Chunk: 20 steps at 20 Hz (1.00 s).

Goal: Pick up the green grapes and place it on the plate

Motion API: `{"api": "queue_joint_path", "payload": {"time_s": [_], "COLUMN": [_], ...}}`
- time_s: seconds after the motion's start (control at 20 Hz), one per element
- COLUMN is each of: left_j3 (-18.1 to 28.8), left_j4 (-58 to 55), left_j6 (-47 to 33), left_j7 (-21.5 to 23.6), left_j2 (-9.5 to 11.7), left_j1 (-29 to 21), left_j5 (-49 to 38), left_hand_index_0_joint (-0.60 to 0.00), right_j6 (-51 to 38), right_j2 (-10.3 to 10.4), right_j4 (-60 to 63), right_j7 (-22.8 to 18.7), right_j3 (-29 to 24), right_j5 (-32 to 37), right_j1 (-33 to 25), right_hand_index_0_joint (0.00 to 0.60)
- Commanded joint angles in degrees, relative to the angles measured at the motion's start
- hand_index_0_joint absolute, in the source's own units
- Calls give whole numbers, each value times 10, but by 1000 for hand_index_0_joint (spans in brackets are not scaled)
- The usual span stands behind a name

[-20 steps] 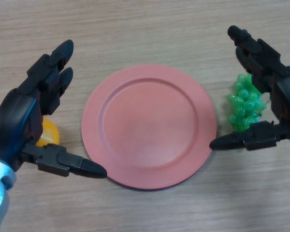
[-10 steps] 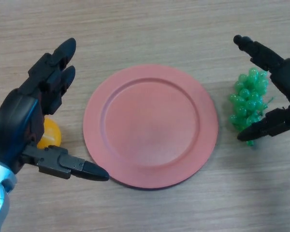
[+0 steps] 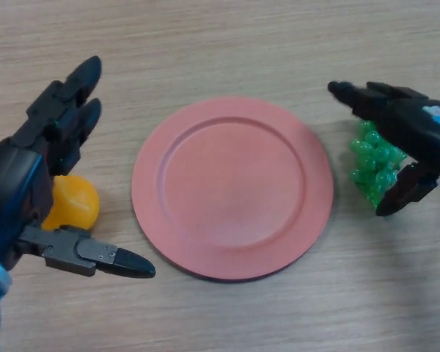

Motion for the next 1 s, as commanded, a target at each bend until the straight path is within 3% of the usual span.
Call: {"api": "queue_joint_path", "payload": {"time_s": [0.05, 0.35, 0.45, 0.5, 0.55, 0.6, 0.75, 0.9, 1.0], "left_j3": [33, 32, 32, 31, 29, 27, 25, 22, 22], "left_j4": [-35, -24, -24, -23, -22, -20, -22, -22, -22], "left_j6": [-71, -80, -80, -80, -80, -83, -74, -73, -68], "left_j7": [-5, -5, -5, -5, -5, -7, -7, -7, -6], "left_j2": [15, 16, 16, 16, 16, 15, 15, 13, 12], "left_j1": [-6, -7, -7, -7, -6, -5, -7, -5, -6], "left_j5": [-16, -15, -14, -13, -11, -6, -8, -9, -12], "left_hand_index_0_joint": [0, 0, 0, 0, 0, 0, 0, 0, 0], "right_j6": [-40, -81, -84, -88, -91, -99, -95, -33, -23], "right_j2": [-29, -32, -31, -31, -31, -37, -32, 5, -6], "right_j4": [-6, 75, 76, 72, 70, 69, 71, 43, 30], "right_j7": [-65, -65, -49, -35, -27, -28, -38, -27, -46], "right_j3": [-29, -22, -24, -27, -29, -34, -44, -66, -59], "right_j5": [-8, -44, -34, -22, -12, -5, 16, 160, 187], "right_j1": [-43, -46, -43, -37, -32, -24, -28, -25, -21], "right_hand_index_0_joint": [0, 0, 200, 350, 450, 595, 600, 600, 600]}}
